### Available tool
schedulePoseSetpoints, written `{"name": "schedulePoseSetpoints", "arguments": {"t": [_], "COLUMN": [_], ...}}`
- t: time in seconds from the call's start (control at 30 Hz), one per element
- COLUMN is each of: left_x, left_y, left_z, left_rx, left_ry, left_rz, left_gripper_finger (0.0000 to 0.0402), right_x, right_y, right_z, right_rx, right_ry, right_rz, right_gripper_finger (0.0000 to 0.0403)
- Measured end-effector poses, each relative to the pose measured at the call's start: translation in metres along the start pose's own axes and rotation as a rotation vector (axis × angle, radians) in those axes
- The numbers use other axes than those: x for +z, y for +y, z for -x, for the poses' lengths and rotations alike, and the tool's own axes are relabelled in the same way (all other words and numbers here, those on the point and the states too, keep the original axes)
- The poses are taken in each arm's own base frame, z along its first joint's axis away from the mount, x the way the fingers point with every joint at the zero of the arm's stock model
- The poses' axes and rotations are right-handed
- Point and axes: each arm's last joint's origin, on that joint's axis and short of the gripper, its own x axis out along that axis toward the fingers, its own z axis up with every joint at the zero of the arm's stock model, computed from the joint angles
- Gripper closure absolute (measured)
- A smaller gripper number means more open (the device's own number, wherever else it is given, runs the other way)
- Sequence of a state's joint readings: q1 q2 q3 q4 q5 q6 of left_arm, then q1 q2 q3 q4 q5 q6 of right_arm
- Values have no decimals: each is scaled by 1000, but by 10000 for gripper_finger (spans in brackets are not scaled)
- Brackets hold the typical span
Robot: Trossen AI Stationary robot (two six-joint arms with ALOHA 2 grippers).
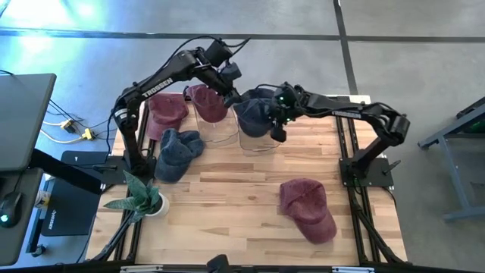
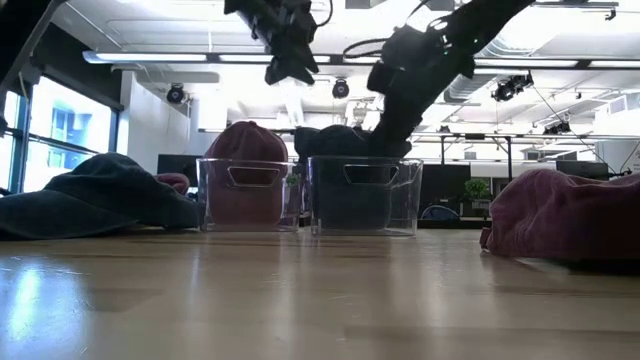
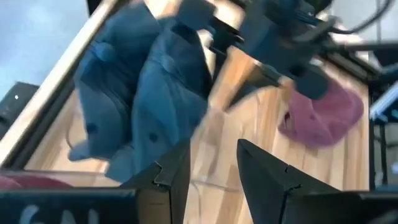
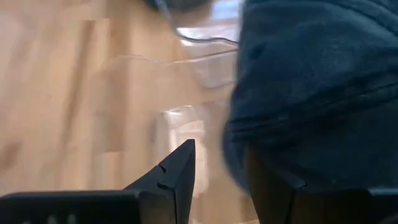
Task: Pick & Place hat
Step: Put the right blue cap into the right bin, then put the bottom red cap into the left bin
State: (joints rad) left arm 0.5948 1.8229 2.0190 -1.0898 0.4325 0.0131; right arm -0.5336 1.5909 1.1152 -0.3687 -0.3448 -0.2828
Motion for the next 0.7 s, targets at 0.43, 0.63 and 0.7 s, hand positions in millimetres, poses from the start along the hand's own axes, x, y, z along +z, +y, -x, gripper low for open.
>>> {"name": "schedulePoseSetpoints", "arguments": {"t": [0.43,0.63,0.7], "left_x": [-2,-6,-7], "left_y": [-10,-12,-14], "left_z": [3,13,19], "left_rx": [-31,29,58], "left_ry": [31,48,41], "left_rz": [-77,-122,-144], "left_gripper_finger": [275,275,275], "right_x": [13,20,22], "right_y": [-14,7,16], "right_z": [2,25,38], "right_rx": [-410,-351,-336], "right_ry": [-68,-118,-132], "right_rz": [-27,-146,-201], "right_gripper_finger": [275,275,275]}}
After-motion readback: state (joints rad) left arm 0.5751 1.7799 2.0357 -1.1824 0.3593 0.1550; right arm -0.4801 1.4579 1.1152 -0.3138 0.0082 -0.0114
